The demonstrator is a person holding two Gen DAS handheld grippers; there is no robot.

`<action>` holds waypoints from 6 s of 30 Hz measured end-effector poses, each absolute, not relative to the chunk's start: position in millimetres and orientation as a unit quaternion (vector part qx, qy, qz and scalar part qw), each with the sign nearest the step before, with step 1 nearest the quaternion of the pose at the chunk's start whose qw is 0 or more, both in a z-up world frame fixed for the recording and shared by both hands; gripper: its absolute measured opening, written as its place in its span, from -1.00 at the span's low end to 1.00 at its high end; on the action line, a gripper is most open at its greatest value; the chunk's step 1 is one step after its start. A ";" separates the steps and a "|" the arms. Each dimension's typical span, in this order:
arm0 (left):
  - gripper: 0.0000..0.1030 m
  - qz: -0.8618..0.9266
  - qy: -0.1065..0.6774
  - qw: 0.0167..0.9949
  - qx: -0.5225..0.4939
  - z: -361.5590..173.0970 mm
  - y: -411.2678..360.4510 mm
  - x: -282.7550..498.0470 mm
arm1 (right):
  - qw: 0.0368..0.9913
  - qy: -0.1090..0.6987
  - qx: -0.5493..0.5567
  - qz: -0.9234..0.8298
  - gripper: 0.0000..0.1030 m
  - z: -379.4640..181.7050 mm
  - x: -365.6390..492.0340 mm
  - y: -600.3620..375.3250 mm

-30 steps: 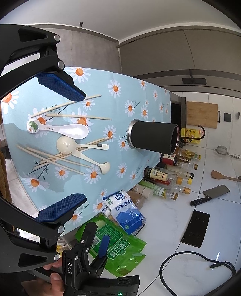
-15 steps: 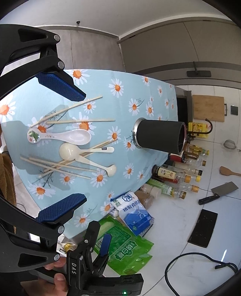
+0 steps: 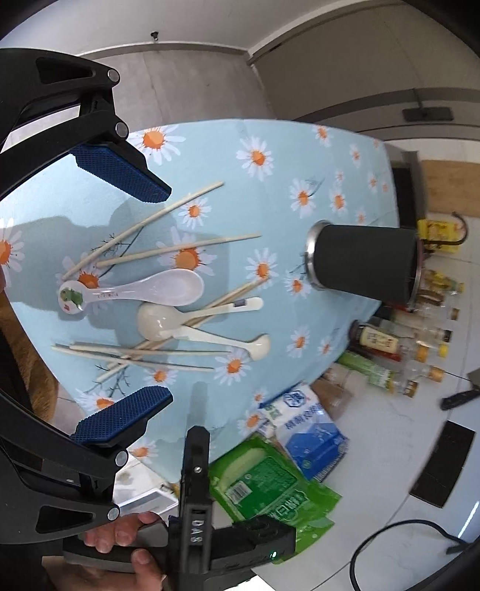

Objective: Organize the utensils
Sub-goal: 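Lower the right gripper onto a wooden chopstick and close on it, then grasp a white plastic spoon with the left gripper while the right gripper lifts the chopstick, then carry spoon and chopstick into the black holder and open both grippers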

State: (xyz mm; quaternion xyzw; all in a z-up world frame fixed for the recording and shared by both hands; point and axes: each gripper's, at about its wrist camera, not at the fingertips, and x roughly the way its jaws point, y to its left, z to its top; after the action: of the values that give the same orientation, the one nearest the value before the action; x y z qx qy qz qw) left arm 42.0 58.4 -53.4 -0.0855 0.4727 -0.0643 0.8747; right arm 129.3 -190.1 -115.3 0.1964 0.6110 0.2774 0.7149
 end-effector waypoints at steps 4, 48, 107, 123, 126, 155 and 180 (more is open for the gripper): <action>0.87 -0.079 0.495 0.861 -0.086 -66.6 64.1 46.2 | 0.659 0.657 0.265 0.254 -0.09 -141.3 133.7 -191.2; 0.87 -0.155 0.527 0.826 -0.122 -116.1 98.1 36.9 | 0.652 0.733 0.178 0.072 -0.90 -166.8 149.9 -115.2; -0.95 -0.080 0.523 0.842 -0.105 -102.4 79.3 90.3 | 0.671 0.656 0.163 0.305 -0.89 -106.5 187.6 -135.5; -0.95 0.017 0.373 0.920 -0.115 5.1 68.5 96.4 | 0.709 0.527 0.078 0.463 -0.89 -49.4 221.6 -106.1; -0.95 0.033 0.333 0.935 -0.120 24.9 66.6 100.4 | 0.726 0.490 0.081 0.476 -0.89 -31.2 232.8 -106.8; -0.95 -0.022 0.111 0.989 -0.092 94.6 130.0 236.9 | 0.891 0.200 0.078 0.400 -0.89 82.5 334.7 -35.4; -0.41 -0.040 0.155 0.980 -0.119 50.8 146.1 262.7 | 0.898 0.243 0.087 0.355 -0.20 55.2 345.5 -26.4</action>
State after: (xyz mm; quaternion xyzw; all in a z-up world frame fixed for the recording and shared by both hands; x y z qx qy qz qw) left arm 262.7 146.1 50.8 -0.1191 0.1552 -0.0399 0.9799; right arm 345.5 -26.4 55.2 0.0875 0.2427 0.3552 0.8985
